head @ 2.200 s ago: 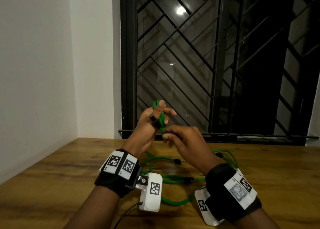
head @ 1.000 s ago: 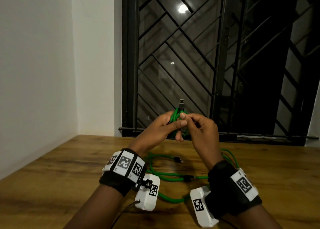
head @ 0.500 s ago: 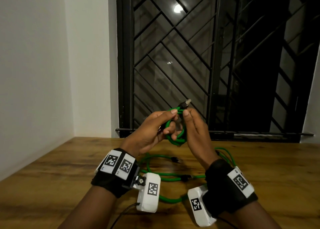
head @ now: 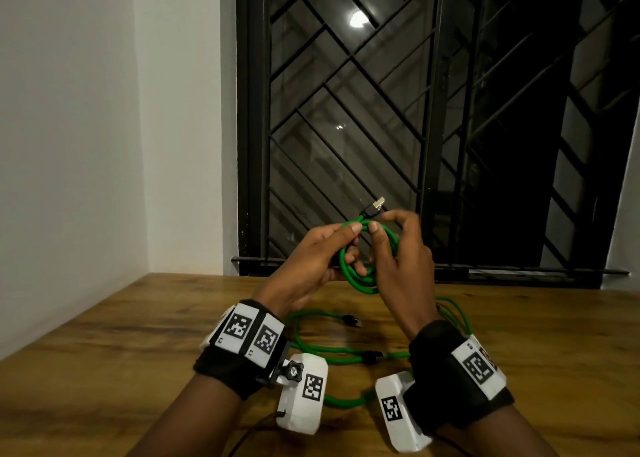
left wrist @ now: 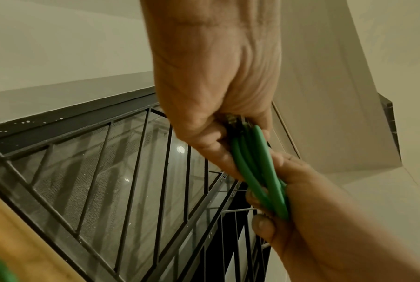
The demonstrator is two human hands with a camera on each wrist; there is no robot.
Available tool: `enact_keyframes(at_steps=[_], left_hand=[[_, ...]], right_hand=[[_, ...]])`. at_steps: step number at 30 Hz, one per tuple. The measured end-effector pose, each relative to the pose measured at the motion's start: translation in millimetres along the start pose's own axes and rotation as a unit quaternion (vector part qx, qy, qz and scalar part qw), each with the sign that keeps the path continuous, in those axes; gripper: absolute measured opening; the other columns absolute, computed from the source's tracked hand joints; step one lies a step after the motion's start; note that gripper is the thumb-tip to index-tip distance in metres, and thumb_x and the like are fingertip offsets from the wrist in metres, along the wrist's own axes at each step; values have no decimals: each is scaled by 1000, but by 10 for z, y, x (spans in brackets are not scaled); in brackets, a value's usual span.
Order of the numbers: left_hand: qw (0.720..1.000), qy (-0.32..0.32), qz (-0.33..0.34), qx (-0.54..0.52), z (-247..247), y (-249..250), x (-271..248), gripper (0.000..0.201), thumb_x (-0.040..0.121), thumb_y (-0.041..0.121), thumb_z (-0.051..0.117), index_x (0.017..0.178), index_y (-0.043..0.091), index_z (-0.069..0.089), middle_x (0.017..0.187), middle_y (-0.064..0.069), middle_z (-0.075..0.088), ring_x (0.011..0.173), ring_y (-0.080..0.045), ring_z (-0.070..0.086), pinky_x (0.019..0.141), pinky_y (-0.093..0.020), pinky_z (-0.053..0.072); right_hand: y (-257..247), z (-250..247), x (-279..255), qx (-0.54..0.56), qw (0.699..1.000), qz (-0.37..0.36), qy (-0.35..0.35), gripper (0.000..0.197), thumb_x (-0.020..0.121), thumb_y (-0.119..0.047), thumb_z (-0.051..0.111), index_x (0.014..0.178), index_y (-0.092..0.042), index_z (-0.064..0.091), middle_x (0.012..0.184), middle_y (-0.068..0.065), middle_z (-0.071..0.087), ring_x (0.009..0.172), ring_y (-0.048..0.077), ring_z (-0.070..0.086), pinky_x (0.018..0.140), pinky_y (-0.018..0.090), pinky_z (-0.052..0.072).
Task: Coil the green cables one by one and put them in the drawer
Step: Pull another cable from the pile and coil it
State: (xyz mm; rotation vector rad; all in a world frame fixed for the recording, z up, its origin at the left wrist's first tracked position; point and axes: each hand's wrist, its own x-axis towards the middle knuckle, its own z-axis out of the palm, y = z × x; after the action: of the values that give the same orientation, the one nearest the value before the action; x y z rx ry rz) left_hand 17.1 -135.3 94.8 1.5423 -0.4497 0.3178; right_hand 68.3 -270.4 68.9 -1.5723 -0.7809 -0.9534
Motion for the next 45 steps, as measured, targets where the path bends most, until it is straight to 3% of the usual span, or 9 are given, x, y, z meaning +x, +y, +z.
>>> enact_keyframes(at_steps=[5,13,17,23,31,34,38,42,45], left_hand=[[998,35,8,52,-50,-27,12,28,103,31,47,82,14,56,51,6,45,48,-10,52,60,-24,45],[987,40,71,137,-54,-55,0,22,99,28,56,106,11,68,73,-2,61,68,-15,65,68,-28,52],[947,68,150,277,-47,-181,-37,20,98,28,60,116,20,62,95,0,70,89,-14,69,79,-40,57],[871,132,261,394,-142,-207,-100,27,97,25,52,120,14,62,97,0,67,87,-11,65,74,-43,52],[938,119,204,253,-184,-144,-195,19,99,12,58,116,10,65,88,-7,73,73,-17,74,71,-38,60],[940,123,209,239,-180,-106,-217,19,99,15,59,115,10,66,91,-6,72,69,-18,72,68,-37,58],[941,129,211,230,-162,-63,-262,19,100,16,56,117,12,65,88,-2,71,68,-16,68,65,-38,57],[946,129,206,215,-112,42,-291,21,101,17,54,119,12,64,84,0,70,65,-12,66,61,-30,53],[953,106,205,196,54,149,-332,22,101,14,53,121,9,63,80,0,69,63,-11,64,60,-28,52]], right_hand=[[-39,-15,-19,-35,994,-34,-94,40,105,-26,48,140,-45,44,71,-6,62,57,8,58,55,26,45],[10,-27,1,-27,998,-35,-47,25,102,-22,55,126,-28,52,88,-9,70,73,3,68,61,21,52],[-2,-39,-7,-26,999,-12,-38,29,102,-23,56,130,-28,54,92,-8,73,79,1,68,63,12,51],[-87,-7,-33,-52,997,-35,-54,30,102,-27,56,132,-29,53,88,-17,65,70,0,61,59,7,40],[-126,5,-37,-29,995,-54,-76,27,102,-28,58,129,-29,53,80,-18,63,67,-4,62,55,14,44],[-171,6,-44,-37,995,-54,-75,28,102,-34,56,130,-32,51,81,-11,67,60,3,62,50,28,48],[-264,-63,0,-84,990,-55,-97,30,101,-41,55,130,-33,51,64,-20,55,51,3,54,47,15,30],[-473,-342,156,-133,975,-50,-170,31,98,-45,60,126,-39,50,56,-9,52,47,9,47,45,34,37],[-727,-711,244,-160,962,-45,-217,34,95,-43,65,126,-40,51,62,-21,59,52,4,54,51,27,46]])
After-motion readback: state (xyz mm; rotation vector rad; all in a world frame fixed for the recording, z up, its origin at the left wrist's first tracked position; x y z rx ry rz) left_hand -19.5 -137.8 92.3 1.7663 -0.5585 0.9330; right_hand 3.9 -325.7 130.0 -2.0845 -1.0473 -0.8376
